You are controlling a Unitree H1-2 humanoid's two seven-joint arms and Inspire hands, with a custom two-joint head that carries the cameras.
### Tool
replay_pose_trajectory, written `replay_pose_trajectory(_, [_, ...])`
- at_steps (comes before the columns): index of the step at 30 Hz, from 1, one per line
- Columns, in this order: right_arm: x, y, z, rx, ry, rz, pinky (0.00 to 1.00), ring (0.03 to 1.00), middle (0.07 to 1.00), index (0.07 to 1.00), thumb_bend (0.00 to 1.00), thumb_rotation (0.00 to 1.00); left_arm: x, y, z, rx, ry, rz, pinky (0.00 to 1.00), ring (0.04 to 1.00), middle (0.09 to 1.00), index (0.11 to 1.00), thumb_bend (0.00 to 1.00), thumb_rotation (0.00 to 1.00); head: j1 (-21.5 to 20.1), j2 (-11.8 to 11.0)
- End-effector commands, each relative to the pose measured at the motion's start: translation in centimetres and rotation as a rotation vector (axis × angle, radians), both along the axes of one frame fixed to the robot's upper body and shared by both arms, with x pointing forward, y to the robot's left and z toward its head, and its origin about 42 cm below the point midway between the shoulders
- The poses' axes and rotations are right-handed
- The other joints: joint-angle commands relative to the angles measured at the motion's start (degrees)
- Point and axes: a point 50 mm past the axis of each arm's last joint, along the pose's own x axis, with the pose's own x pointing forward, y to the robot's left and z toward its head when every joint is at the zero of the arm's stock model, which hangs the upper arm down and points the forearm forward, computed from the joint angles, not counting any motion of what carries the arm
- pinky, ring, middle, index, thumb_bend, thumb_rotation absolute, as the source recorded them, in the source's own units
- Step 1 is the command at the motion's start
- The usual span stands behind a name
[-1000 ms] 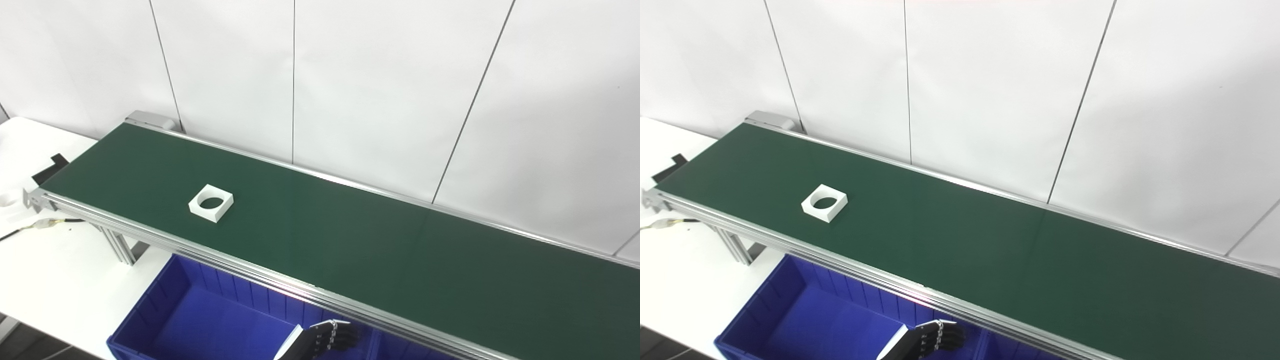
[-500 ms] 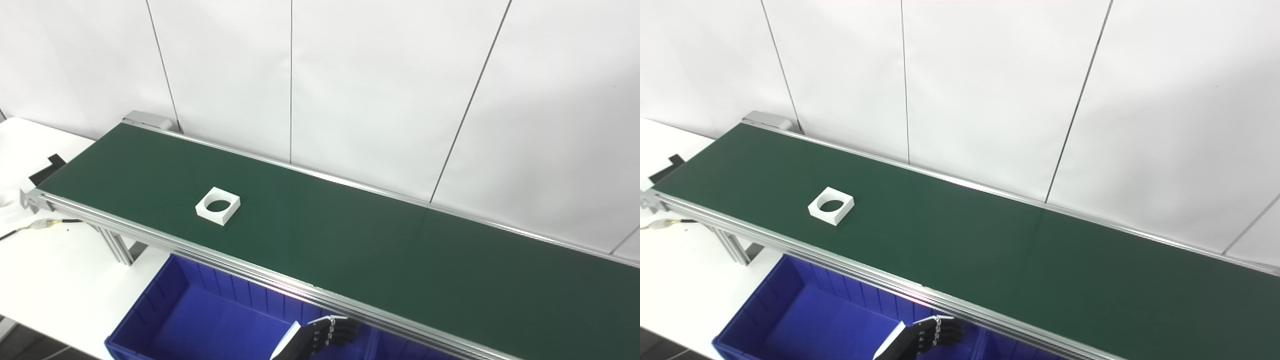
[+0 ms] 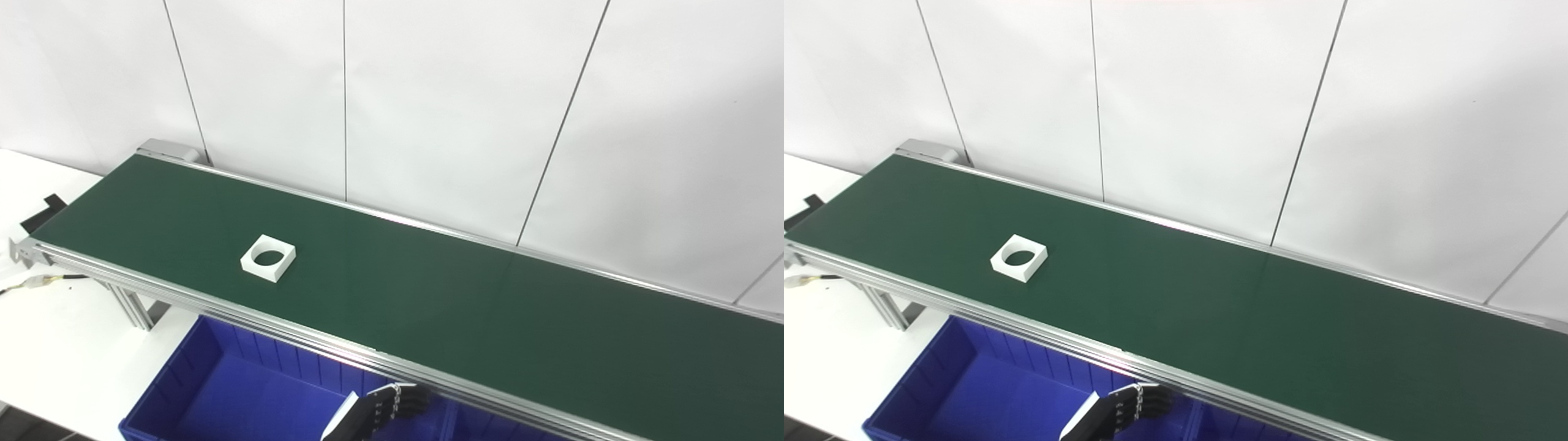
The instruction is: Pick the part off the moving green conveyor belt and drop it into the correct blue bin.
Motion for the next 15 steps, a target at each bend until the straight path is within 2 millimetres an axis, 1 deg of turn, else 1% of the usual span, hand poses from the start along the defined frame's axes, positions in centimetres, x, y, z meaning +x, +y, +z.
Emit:
replay_pose_trajectory(1, [0.6,0.2,1.0,-0.001,-0.074,0.000,0.60,0.726,0.776,0.795,0.70,0.07,0.6,0.2,1.1,-0.016,-0.072,-0.002,0.79,0.755,0.757,0.746,0.59,0.00,-0.58,0.26])
replay_pose_trajectory(2, [0.6,0.2,1.0,-0.003,-0.075,0.000,0.60,0.725,0.776,0.795,0.70,0.07,0.6,0.2,1.1,-0.015,-0.074,-0.001,0.79,0.754,0.757,0.746,0.59,0.00,-0.58,0.26])
replay_pose_trajectory(5, [0.6,0.5,1.1,0.003,-0.078,0.000,0.60,0.723,0.775,0.796,0.70,0.06,0.6,0.5,1.2,-0.015,-0.076,0.003,0.79,0.751,0.757,0.748,0.57,0.00,-2.25,0.89])
replay_pose_trajectory(6, [0.6,0.6,1.1,0.002,-0.079,0.000,0.59,0.717,0.770,0.794,0.71,0.06,0.6,0.6,1.2,-0.016,-0.076,0.004,0.79,0.750,0.756,0.748,0.56,0.00,-2.25,0.89])
replay_pose_trajectory(8, [0.6,0.9,1.1,0.004,-0.081,0.000,0.59,0.714,0.765,0.790,0.72,0.08,0.6,0.9,1.2,-0.016,-0.075,0.003,0.81,0.756,0.760,0.751,0.55,0.00,-3.80,1.54])
replay_pose_trajectory(14, [0.6,1.2,1.2,-0.007,-0.087,0.001,0.59,0.713,0.761,0.785,0.73,0.08,0.6,1.4,1.2,-0.020,-0.076,0.015,0.82,0.755,0.759,0.751,0.51,0.00,-5.09,2.12])
replay_pose_trajectory(15, [0.5,1.2,1.2,-0.008,-0.088,0.001,0.59,0.717,0.763,0.787,0.73,0.08,0.6,1.4,1.2,-0.024,-0.075,0.017,0.83,0.760,0.760,0.749,0.52,0.01,-5.14,2.17])
